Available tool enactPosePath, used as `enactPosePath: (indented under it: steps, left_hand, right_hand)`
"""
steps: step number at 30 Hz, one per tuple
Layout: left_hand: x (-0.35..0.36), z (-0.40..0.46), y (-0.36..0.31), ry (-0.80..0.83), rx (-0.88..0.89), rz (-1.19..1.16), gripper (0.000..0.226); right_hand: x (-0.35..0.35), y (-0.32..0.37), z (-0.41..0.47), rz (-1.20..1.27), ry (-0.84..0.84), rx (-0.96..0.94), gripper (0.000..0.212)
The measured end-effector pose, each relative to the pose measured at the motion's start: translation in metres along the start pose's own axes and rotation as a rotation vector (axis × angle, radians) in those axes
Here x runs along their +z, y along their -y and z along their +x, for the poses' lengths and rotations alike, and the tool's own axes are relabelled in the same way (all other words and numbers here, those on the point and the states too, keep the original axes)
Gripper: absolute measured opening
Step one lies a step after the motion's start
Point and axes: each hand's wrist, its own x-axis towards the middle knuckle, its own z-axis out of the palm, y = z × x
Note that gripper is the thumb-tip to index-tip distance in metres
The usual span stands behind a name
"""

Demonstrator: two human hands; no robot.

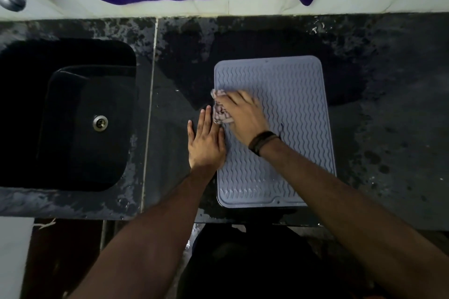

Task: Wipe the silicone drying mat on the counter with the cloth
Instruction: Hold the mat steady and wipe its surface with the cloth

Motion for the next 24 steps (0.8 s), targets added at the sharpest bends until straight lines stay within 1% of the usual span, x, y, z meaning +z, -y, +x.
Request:
enactPosePath:
  steps: [2, 5, 8, 10, 12, 13, 15, 18, 21, 24]
  left_hand:
    - [-0.001, -0.001, 0.0, 0.0, -0.005, 0.001, 0.054]
    - [0.001, -0.001, 0.001, 0.007, -0.011, -0.005, 0.056]
    - [0.002, -0.001, 0.001, 0.002, -0.013, -0.02, 0.056]
    - [0.003, -0.001, 0.001, 0.006, -0.013, -0.027, 0.057]
    - [0.004, 0.0, 0.002, 0.01, -0.018, -0.025, 0.057]
    - [0.004, 0.0, 0.001, 0.01, -0.02, -0.022, 0.057]
    - [0.005, 0.0, 0.001, -0.002, -0.021, -0.011, 0.057]
    - [0.006, 0.0, 0.001, -0.015, -0.026, 0.006, 0.056]
    - [0.006, 0.0, 0.002, 0.003, -0.037, 0.007, 0.056]
    - [0.005, 0.0, 0.003, 0.016, -0.041, 0.0, 0.057]
  right_hand:
    - [0.003, -0.003, 0.018, -0.073, 0.023, -0.045, 0.068]
    - [0.0, -0.034, 0.023, -0.136, 0.054, -0.048, 0.064]
    - [-0.008, -0.064, 0.022, -0.106, 0.033, 0.061, 0.069]
    - [-0.013, -0.07, 0.032, -0.087, -0.001, 0.158, 0.065]
    - [-0.015, -0.063, 0.049, -0.09, -0.055, 0.21, 0.059]
    - [-0.015, -0.055, 0.059, -0.091, -0.079, 0.211, 0.058]
    - [-0.013, -0.032, 0.077, -0.07, -0.09, 0.155, 0.059]
    - [-0.002, -0.007, 0.092, -0.11, -0.024, 0.002, 0.054]
    - [-0.004, -0.021, 0.094, -0.163, -0.021, -0.03, 0.055]
    - [-0.015, -0.061, 0.088, -0.221, -0.005, 0.053, 0.052]
